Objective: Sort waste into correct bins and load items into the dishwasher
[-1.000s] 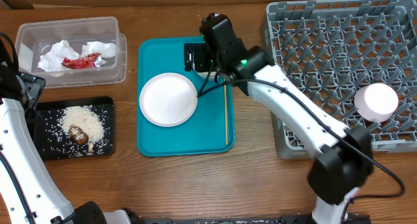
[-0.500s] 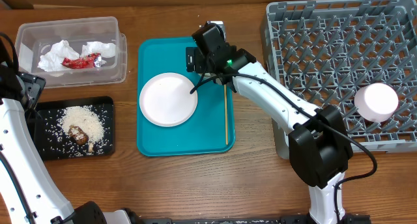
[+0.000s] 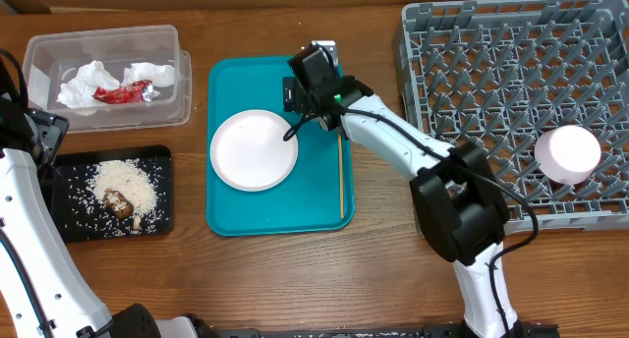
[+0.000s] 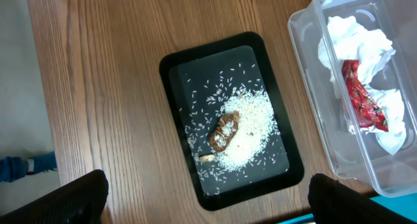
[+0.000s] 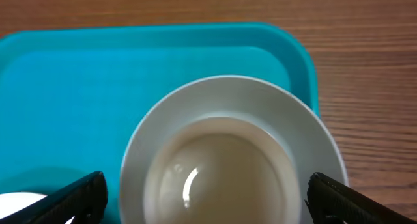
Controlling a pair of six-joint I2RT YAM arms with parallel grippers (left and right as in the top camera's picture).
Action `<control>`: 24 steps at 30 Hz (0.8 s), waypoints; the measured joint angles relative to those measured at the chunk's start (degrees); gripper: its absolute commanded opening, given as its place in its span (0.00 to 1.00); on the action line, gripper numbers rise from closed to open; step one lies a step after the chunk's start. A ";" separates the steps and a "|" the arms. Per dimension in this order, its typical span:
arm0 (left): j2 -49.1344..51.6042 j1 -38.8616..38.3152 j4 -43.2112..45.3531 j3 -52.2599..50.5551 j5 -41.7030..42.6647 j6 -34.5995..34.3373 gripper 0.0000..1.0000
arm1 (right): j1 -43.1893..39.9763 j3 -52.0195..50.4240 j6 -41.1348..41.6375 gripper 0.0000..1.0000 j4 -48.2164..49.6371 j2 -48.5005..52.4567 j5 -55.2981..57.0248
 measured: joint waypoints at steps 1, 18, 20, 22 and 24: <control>0.00 0.00 0.00 0.00 0.00 0.00 1.00 | 0.00 0.00 -0.02 0.97 0.33 0.24 0.00; 0.00 0.00 0.00 0.00 0.00 0.00 1.00 | 0.02 0.00 -1.70 0.62 0.76 0.33 3.61; 0.00 0.00 0.00 0.00 0.00 0.00 1.00 | 0.02 0.00 -1.68 0.62 0.68 0.33 3.82; 0.00 0.00 0.00 0.00 0.00 0.00 1.00 | 0.00 0.00 -1.66 0.60 0.48 0.33 3.87; 0.00 0.00 0.00 0.00 0.00 0.00 1.00 | 0.00 0.04 -1.68 0.57 0.17 0.22 3.87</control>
